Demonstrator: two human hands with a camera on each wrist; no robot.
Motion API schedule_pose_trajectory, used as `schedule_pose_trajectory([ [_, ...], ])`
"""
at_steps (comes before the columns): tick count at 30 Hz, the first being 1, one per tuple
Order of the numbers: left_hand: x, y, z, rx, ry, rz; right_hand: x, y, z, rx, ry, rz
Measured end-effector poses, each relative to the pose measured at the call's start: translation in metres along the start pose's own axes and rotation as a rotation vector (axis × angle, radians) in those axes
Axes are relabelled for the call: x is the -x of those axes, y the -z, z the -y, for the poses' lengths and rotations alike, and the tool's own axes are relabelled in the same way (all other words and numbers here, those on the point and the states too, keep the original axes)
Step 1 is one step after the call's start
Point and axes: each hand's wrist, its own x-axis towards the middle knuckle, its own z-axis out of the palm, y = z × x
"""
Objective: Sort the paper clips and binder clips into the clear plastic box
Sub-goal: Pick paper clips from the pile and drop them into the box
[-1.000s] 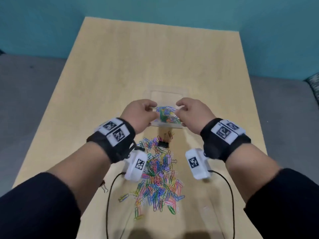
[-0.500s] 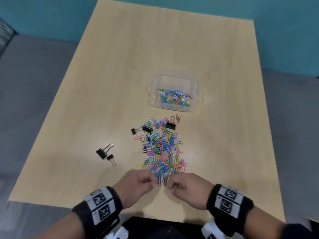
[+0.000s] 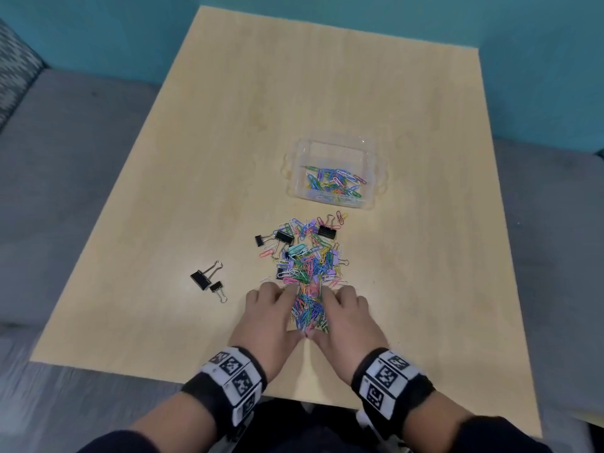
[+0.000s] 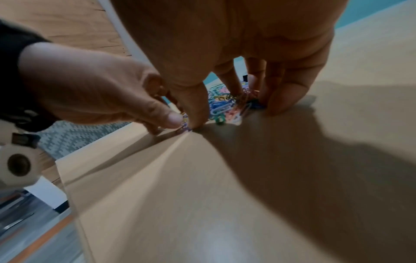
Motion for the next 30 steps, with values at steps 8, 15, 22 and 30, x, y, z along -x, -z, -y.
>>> schedule_pose_trajectory([
  [8, -0.022, -0.005, -0.006, -0.083, -0.081, 0.020, -0.013, -0.004, -0.002, 0.017, 0.075, -0.046],
  [15, -0.024, 0.000, 0.003, -0.100, -0.063, 0.019, -0.012, 0.003, -0.013, 0.043, 0.067, -0.026],
  [22, -0.020, -0.001, 0.009, -0.026, -0.054, -0.004, -0.014, 0.014, -0.021, 0.000, 0.024, 0.021],
  [30, -0.018, 0.011, 0.010, 0.277, 0.115, -0.067, -0.019, 0.022, -0.036, -0.354, -0.154, 0.009],
])
